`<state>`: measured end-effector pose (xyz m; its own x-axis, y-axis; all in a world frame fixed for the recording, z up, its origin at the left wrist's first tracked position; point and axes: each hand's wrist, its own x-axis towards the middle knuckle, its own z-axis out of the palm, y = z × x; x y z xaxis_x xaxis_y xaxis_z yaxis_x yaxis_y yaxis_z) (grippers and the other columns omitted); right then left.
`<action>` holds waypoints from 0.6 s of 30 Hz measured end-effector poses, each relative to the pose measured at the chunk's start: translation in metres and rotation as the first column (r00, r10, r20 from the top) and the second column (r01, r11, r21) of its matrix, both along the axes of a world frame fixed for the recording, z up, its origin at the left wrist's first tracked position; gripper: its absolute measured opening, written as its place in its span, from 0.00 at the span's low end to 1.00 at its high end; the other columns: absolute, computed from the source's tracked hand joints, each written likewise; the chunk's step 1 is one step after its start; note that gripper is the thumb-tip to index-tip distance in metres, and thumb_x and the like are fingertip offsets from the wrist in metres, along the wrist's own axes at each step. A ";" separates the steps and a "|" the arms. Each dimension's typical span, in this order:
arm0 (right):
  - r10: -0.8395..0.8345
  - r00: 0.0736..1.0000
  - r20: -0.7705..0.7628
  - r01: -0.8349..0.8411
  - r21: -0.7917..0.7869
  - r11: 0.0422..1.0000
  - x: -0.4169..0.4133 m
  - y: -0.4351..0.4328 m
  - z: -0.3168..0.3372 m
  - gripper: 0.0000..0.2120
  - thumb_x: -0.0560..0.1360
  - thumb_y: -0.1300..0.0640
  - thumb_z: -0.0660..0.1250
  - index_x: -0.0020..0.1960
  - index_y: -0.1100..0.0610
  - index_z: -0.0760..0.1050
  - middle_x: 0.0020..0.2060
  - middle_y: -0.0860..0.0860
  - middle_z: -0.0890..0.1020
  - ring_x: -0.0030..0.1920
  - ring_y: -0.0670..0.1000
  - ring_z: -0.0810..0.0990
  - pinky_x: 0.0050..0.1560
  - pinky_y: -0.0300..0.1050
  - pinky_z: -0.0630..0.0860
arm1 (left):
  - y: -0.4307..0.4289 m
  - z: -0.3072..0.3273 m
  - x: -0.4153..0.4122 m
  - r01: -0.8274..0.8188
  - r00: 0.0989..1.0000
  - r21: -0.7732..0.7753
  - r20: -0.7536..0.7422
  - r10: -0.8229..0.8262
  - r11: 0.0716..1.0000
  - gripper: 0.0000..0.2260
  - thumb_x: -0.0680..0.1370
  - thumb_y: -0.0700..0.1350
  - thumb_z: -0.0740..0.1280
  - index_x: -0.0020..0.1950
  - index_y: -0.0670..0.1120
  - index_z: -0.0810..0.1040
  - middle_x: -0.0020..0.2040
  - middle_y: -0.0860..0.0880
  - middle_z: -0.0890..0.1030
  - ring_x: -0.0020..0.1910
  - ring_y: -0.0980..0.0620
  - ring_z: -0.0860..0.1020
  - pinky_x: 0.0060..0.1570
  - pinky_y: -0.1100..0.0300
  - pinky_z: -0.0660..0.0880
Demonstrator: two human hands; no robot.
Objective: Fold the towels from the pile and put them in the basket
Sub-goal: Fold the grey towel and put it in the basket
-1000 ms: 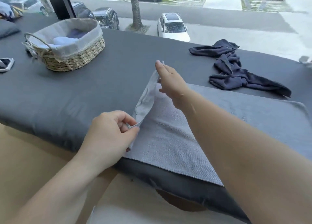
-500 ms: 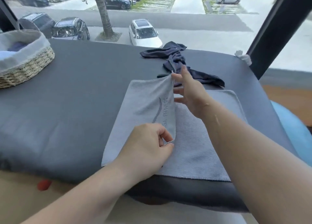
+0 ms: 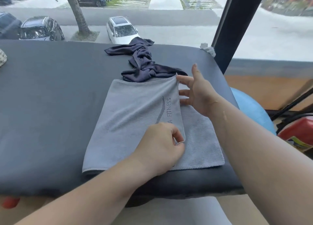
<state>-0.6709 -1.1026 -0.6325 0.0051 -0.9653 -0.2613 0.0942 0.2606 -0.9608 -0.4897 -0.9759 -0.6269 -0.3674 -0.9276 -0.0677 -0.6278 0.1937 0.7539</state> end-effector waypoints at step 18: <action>0.028 0.964 -0.265 -0.019 0.036 0.999 -0.008 0.004 -0.024 0.40 0.71 0.24 0.52 0.75 0.44 0.68 0.66 0.51 0.78 0.62 0.55 0.79 0.70 0.55 0.71 | -0.004 -0.005 -0.003 -0.031 0.990 -0.019 -0.135 0.028 0.999 0.05 0.80 0.50 0.67 0.48 0.52 0.81 0.33 0.51 0.80 0.30 0.55 0.77 0.39 0.55 0.77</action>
